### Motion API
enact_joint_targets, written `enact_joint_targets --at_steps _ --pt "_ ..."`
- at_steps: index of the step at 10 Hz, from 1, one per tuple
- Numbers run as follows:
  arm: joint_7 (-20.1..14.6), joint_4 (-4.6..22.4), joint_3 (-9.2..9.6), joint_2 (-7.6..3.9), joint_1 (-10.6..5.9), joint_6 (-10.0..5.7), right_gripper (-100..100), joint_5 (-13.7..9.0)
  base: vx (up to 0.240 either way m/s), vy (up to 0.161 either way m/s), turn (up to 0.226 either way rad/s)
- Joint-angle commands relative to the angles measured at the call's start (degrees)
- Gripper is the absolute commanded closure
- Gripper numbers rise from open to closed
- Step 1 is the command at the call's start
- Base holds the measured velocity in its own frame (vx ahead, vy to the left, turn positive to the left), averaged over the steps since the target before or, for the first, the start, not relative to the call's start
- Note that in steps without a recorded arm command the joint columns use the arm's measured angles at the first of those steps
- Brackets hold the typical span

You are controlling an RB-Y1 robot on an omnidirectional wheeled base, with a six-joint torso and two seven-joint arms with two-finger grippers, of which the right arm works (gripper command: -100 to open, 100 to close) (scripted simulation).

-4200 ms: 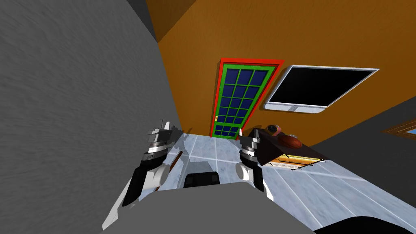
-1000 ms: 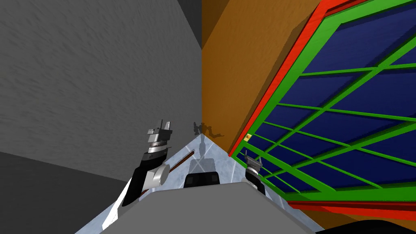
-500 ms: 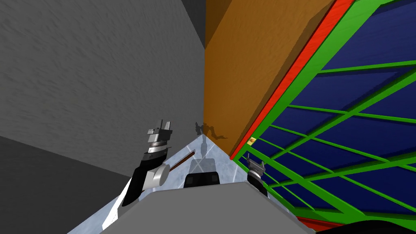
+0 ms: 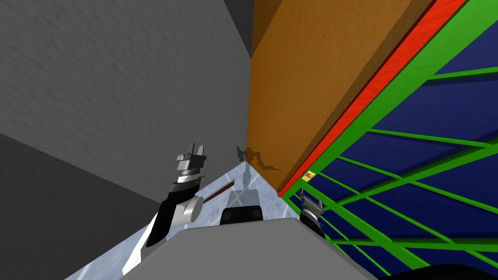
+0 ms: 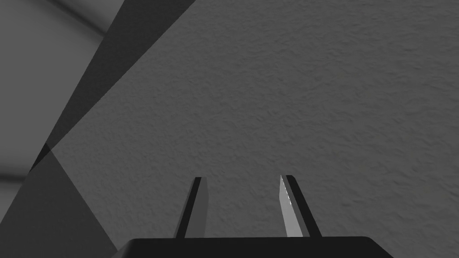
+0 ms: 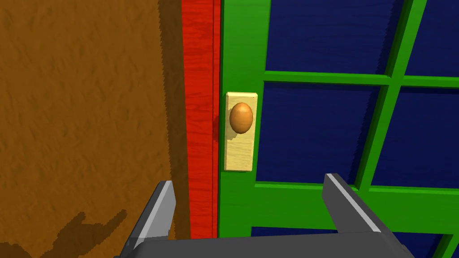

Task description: Pull the door open

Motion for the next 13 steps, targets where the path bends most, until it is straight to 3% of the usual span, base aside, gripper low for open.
enact_joint_targets --at_steps 1,7,11,12,13 --pt "-1.29 1.99 0.23 -0.08 -0.66 -0.63 -100 -0.70 0.050 -0.069 0.094" --pt "-5.22 6.82 0.57 -1.09 -1.21 -1.97 -100 -4.29 0.030 -0.043 0.095" --pt "-9.39 11.92 0.93 -2.16 -1.78 -3.39 -100 -8.09 0.055 -0.096 0.158" --pt "-8.66 11.19 0.88 -1.98 -1.72 -3.18 -100 -7.57 0.020 -0.041 0.020" --pt "-10.66 12.49 1.73 -2.72 -1.84 -3.47 -100 -6.96 0.114 -0.058 -0.176"
